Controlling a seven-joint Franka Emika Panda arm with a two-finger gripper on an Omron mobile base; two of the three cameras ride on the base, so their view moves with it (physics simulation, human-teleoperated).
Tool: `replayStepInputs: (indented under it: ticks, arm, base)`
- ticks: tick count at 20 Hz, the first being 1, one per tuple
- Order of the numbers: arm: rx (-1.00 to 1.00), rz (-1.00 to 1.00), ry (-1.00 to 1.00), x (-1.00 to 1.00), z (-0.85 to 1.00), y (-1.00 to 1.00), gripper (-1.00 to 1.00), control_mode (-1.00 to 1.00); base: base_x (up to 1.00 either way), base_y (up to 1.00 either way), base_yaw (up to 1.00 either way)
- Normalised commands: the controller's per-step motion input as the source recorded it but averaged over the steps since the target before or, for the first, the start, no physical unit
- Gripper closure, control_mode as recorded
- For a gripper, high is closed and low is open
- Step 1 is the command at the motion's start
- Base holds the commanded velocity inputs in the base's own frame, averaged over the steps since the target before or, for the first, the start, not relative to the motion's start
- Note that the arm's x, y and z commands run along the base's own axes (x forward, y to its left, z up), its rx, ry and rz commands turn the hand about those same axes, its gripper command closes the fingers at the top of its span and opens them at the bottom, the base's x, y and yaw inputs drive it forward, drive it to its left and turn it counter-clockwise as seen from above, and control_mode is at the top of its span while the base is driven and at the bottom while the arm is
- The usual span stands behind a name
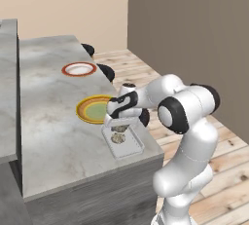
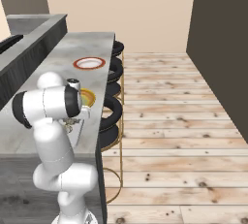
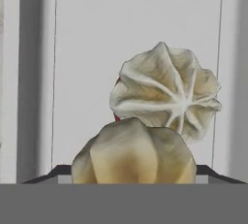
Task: Place two dumplings into each of the tupperware containers and then place the containers in the fridge.
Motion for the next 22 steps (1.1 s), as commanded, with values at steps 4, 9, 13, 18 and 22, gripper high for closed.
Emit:
replayStepInputs:
  ticks: [4,9,13,18,22]
  arm:
    - [0.00,0.00,-0.05,0.05,-0.07,0.00,-1.00,-1.00]
    - [0.00,0.00,-0.04,-0.04,0.02,0.00,-1.00,-1.00]
    - [-0.06,0.00,0.08,-0.18,0.48,0.00,-1.00,-1.00]
    - [0.00,0.00,0.00,-0.35,0.96,-0.05,-1.00,-1.00]
    - [0.00,-0.14,-0.05,-1.00,0.18,-0.59,-1.00,-1.00]
  base:
    - [0.00,0.00,0.00]
    - [0.00,0.00,0.00]
    - [0.00,0.00,0.00]
    - [0.00,0.00,0.00]
    - [0.00,0.00,0.00]
